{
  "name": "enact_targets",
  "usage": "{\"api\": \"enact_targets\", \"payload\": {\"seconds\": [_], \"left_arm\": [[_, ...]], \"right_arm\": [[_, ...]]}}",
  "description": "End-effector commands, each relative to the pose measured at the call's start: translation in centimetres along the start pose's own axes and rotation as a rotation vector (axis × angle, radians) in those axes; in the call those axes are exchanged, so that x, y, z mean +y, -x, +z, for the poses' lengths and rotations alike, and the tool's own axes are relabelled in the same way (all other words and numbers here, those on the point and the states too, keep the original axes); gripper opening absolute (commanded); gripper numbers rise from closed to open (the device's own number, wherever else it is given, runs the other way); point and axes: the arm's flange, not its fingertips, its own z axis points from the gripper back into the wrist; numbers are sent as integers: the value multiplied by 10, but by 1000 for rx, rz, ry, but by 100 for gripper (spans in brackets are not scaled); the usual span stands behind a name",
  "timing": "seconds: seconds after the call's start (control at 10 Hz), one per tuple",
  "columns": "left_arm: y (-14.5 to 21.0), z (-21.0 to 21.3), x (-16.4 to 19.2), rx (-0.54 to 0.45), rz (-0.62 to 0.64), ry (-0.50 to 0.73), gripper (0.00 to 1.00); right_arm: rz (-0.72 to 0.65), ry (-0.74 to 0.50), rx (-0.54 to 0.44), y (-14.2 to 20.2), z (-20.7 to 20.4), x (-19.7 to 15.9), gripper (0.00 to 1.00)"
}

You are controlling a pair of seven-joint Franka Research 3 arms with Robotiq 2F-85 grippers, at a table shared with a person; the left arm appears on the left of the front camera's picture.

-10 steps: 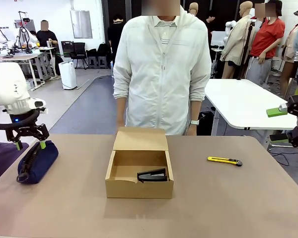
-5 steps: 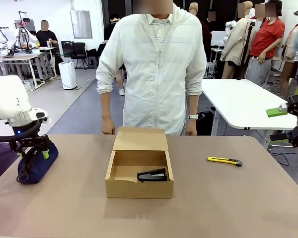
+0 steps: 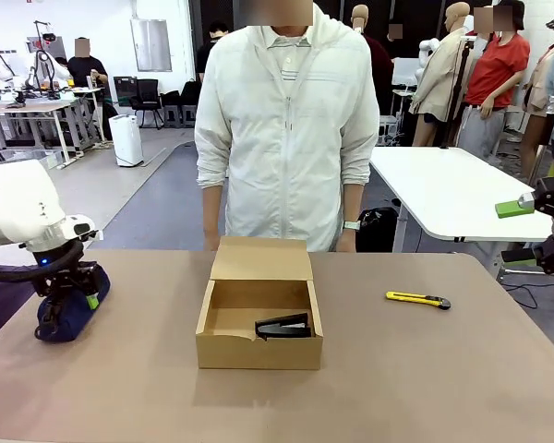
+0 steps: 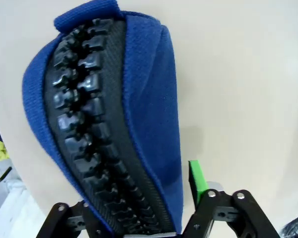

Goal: Pack the items into the box.
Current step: Pick up the item specified by the human and place it in the Mailer Box.

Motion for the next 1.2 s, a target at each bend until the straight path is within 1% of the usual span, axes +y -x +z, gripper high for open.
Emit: {"api": "enact_targets", "payload": {"seconds": [0.0,0.4,0.6,0.7,0.8,0.9,1.1], "left_arm": [[6,4,4,-10,-17,-1,0],[11,10,2,-21,0,-19,0],[16,28,-1,-55,27,-3,0],[23,54,-4,-67,47,4,0],[39,91,-6,-76,23,29,0],[62,133,-10,-43,-42,61,0],[122,204,-11,-51,-168,74,0]], "right_arm": [[-1,-30,-14,-3,-1,4,100],[-1,-30,-14,-3,-1,4,100],[-1,-30,-14,-3,-1,4,100],[-1,-30,-14,-3,-1,4,100],[-1,-30,-14,-3,-1,4,100],[-1,-30,-14,-3,-1,4,100],[-1,-30,-14,-3,-1,4,100]]}}
